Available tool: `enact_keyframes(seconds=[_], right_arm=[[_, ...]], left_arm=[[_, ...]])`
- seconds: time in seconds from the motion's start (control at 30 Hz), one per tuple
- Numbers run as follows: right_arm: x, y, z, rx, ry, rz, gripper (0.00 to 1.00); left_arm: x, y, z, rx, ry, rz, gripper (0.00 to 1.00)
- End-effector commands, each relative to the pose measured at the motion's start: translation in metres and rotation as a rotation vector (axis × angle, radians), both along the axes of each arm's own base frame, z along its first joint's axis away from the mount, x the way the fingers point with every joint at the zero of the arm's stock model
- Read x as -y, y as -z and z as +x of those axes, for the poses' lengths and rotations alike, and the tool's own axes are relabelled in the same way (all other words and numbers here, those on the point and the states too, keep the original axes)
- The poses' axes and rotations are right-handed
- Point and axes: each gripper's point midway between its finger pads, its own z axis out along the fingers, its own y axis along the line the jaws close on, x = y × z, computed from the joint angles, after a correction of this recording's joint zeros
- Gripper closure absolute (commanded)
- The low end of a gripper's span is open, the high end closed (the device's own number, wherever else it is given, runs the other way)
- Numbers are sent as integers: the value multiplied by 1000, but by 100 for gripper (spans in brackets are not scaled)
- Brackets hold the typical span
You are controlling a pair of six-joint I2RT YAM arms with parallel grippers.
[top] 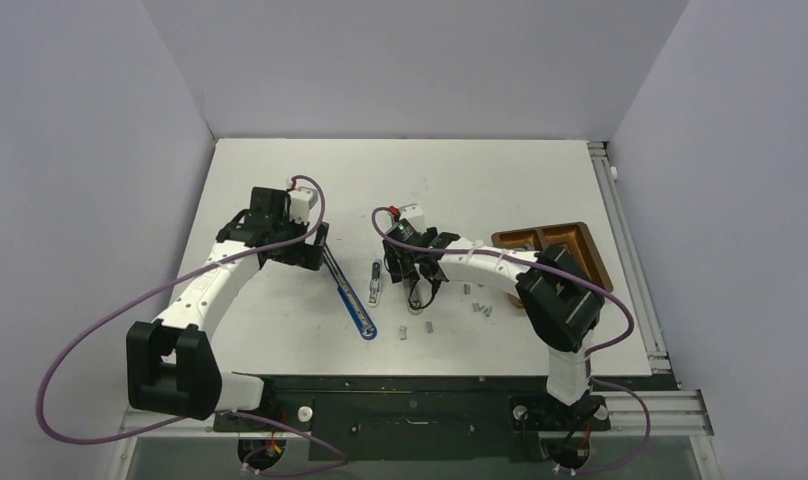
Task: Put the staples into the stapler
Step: Move the stapler to the center of the board.
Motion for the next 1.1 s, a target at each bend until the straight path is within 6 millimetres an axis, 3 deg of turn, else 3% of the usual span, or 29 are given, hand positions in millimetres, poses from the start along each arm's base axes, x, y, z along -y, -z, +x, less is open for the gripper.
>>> enact_keyframes(seconds=[0.0,0.3,0.57,0.83,1.07], right_arm=[[-22,-11,21,41,-27,49,32],[-17,12,32,35,5,29,45],[-15,20,39,39,20,30,65],[21,22,40,52,110,-6,73],[54,23,31,54,150,-47,73]], left_arm=[[9,-4,14,31,13,-53,2],[8,-13,18,55,24,-41,2],[7,-22,19,75,33,-32,1],[7,-34,22,111,49,-26,1],[7,-35,21,115,55,-26,1]])
